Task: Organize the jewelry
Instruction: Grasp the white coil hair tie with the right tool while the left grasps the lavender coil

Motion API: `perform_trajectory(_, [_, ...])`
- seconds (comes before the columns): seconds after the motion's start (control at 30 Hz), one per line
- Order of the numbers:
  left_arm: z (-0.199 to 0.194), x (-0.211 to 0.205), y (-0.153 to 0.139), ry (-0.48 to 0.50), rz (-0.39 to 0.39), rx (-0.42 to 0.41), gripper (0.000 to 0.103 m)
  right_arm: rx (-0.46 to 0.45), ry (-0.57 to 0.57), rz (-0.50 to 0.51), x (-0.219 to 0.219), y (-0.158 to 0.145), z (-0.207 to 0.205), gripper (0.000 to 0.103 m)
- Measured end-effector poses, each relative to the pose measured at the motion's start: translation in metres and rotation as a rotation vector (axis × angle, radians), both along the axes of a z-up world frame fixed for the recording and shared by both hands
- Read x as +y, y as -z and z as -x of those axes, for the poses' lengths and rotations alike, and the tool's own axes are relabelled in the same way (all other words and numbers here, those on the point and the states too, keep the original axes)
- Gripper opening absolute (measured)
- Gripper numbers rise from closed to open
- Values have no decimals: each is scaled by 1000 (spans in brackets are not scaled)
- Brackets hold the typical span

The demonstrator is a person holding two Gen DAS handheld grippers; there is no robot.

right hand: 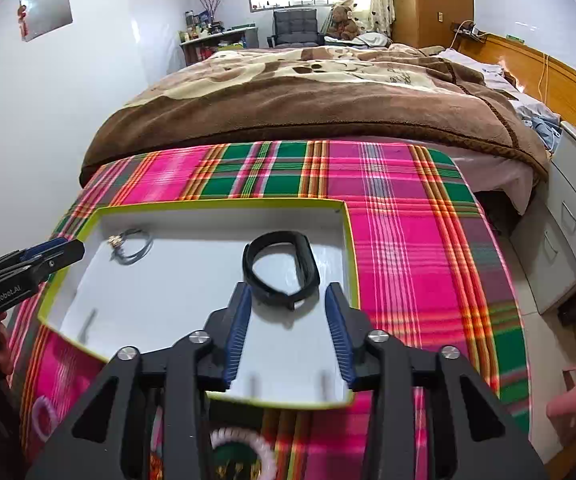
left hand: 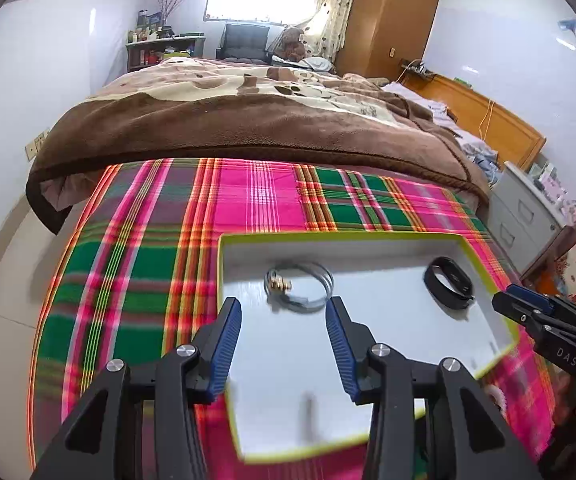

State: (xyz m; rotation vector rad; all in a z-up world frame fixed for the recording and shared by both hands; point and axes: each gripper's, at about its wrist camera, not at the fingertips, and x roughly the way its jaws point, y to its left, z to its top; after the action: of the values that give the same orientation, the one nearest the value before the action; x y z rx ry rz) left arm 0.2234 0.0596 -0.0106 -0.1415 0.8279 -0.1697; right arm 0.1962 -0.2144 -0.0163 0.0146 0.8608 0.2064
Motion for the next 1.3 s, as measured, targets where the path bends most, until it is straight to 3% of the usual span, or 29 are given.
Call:
perform_trajectory(0.13, [25,7,-5,-34,-6,-10,44,-13,5,-21,-7,-5,20,40])
perform_trajectory(0.43, [90,26,-9,-40,64,-43,44,-4,24,-46,-26,3,66,40])
perform_trajectory(0.83, [142,40,14,-56,74,-9,44,15,1,-46,-35,21,96,40])
perform_trajectory(1.3, [164,30,40,-39,-34,69,44,54,-27,-58,-24,37,93,40])
